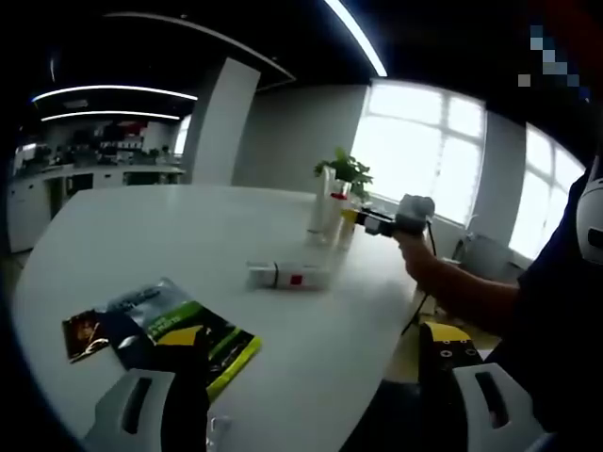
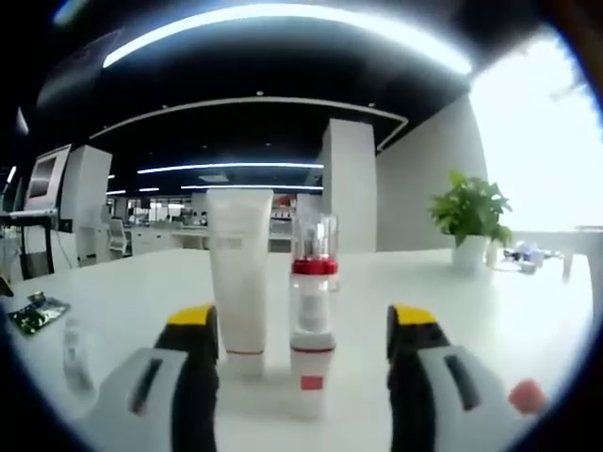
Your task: Arrange the skincare products in the storage area until every visible bottle or jar stands upright without overlapping.
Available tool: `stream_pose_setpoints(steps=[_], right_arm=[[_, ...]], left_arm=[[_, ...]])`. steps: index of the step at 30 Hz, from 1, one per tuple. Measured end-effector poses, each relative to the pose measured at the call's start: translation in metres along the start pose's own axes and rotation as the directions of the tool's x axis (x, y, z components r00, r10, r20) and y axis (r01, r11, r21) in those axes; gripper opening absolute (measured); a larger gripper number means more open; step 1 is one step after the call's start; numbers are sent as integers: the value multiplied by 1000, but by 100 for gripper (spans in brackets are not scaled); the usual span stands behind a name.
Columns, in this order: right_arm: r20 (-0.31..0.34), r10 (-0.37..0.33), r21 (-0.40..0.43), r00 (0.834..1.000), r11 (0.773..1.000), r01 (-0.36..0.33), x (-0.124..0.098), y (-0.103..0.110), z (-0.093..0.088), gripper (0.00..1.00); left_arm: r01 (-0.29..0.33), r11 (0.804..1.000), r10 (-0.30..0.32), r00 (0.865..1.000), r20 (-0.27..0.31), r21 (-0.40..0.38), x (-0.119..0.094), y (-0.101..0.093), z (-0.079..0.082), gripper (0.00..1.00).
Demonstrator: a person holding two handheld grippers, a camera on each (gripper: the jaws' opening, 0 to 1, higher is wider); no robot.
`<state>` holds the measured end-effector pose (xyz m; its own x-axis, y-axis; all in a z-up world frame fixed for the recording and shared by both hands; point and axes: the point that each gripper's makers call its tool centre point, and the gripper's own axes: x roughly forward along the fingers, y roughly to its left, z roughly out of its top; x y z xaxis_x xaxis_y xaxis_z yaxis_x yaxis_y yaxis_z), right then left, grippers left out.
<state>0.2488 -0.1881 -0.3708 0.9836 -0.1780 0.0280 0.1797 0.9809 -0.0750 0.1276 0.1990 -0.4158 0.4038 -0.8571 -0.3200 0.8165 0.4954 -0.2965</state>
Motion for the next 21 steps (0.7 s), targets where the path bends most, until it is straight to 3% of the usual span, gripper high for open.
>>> stream_pose_setpoints(steps=[4,8,21], right_arm=[[10,4,-2,1000,1000,-4,1,1,2,84],[18,-1,6,1000,1000,1,3,1,3,100],[36,21,-12,999,1000,-21,-1,2,15,100]], left_arm=[[1,1000,-1,1000,2,-1,0,0,0,94],[-1,1000,1,1000,2,-3,0,1,0,94],[-8,1000,8,1000,14,-1,-4,0,2,94]])
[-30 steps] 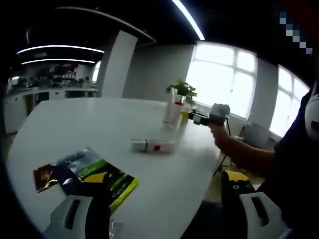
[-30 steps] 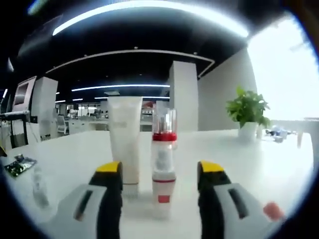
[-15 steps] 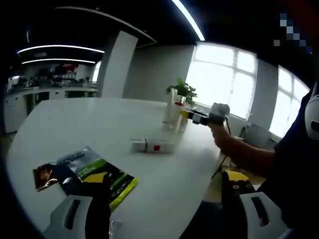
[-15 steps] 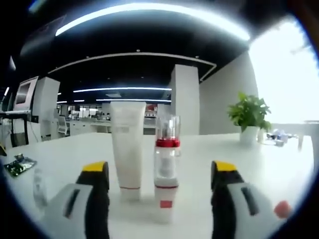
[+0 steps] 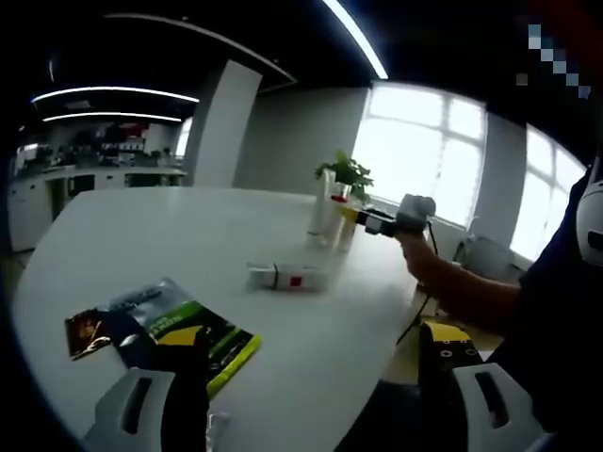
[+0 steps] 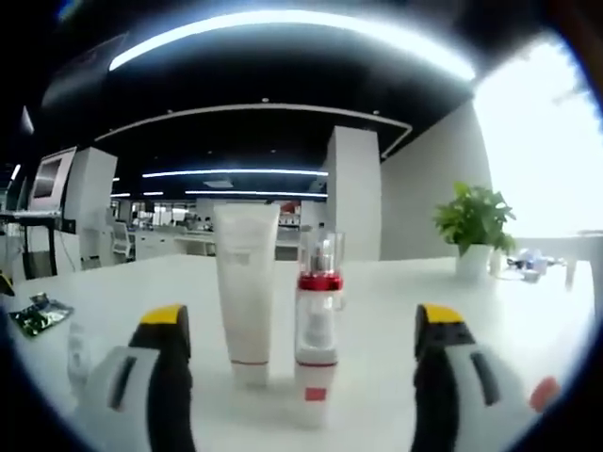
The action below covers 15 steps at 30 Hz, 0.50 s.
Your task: Arrange the skincare products in the storage area until every visible bottle or jar stands upright without overlapping.
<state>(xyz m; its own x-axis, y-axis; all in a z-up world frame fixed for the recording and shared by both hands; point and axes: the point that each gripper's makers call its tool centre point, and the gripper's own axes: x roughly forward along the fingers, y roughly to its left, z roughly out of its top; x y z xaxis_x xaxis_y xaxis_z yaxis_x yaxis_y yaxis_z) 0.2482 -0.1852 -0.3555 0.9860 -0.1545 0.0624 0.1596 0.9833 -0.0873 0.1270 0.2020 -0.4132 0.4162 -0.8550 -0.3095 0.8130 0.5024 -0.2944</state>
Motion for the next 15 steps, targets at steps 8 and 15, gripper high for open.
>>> stream_pose_setpoints(steps=[8,15], right_arm=[[1,26,-29,1000,999,-26,0,-5,17,100],[-4,48,-81,999,996,-48,0,-3,28,100]], left_arm=[[-6,1000,6,1000,5,-1,-1,-1,-1,94],[-5,1000,5,1000,6,0,-1,-3,-3,94]])
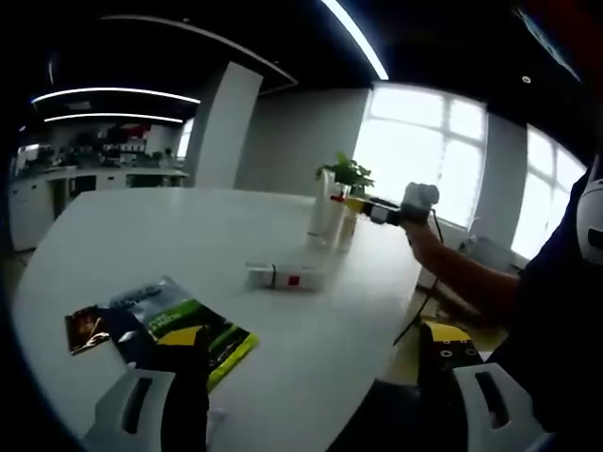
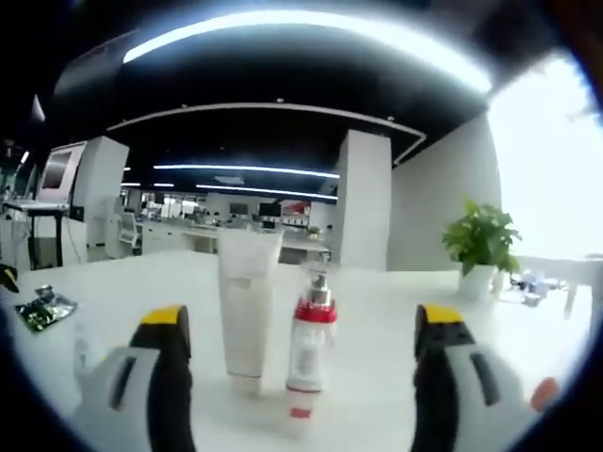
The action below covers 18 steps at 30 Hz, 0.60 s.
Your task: Arrange the skincare products in the storage area until every visible bottle or jar stands upright without overlapping.
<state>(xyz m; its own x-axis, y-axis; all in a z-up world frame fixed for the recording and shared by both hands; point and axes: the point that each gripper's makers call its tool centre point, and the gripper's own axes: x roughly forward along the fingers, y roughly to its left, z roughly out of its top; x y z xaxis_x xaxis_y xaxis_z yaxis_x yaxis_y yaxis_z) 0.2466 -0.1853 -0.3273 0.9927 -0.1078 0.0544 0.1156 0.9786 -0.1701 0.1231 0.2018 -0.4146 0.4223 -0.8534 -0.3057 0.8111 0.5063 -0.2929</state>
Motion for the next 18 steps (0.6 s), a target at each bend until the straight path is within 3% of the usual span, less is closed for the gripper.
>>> stream_pose_setpoints(steps=[18], right_arm=[[-17,85,-122,996,989,-86,0,15,22,96]], left_arm=[[-6,1000,6,1000,6,-4,-1,5,-1,94]])
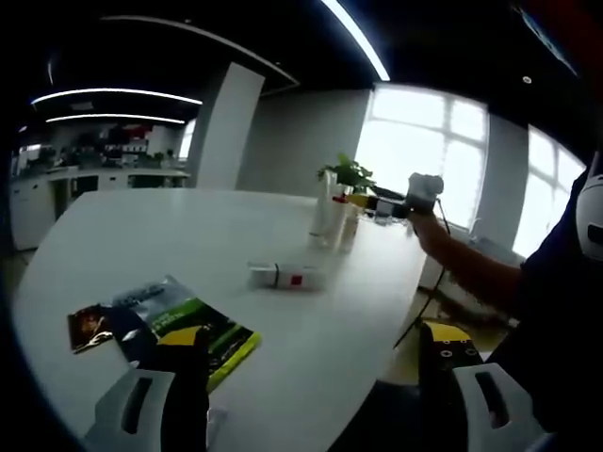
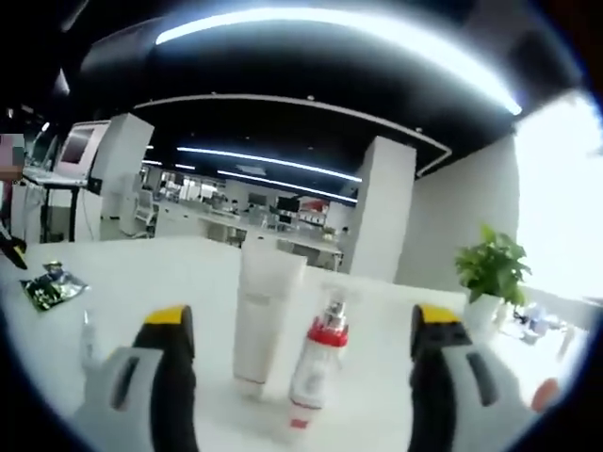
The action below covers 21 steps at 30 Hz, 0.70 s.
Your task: Arrange the skincare products in the storage area until every visible bottle or jar stands upright without overlapping.
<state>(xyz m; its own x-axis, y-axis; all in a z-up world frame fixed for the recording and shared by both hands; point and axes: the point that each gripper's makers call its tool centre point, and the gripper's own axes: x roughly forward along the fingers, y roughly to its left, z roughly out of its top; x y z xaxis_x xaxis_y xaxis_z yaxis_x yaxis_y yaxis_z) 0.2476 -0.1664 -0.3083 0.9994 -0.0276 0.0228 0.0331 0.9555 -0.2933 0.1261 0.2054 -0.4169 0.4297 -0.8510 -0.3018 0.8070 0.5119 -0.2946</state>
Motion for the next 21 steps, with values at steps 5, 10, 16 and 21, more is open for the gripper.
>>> stream_pose_setpoints(steps=[5,10,16,21], right_arm=[[6,18,-22,1000,1000,-17,-1,4,12,94],[32,41,-46,999,998,-40,-3,15,33,93],[42,93,-80,995,993,-89,1,32,48,90],[43,118,-89,992,990,-113,3,42,54,90]], left_arm=[[1,1000,-1,1000,-1,0,1,0,-1,94],[-1,1000,1,1000,0,-1,1,0,-2,94],[-3,1000,3,1000,2,-6,0,0,-3,94],[-5,1000,5,1000,7,-8,-1,0,-3,94]])
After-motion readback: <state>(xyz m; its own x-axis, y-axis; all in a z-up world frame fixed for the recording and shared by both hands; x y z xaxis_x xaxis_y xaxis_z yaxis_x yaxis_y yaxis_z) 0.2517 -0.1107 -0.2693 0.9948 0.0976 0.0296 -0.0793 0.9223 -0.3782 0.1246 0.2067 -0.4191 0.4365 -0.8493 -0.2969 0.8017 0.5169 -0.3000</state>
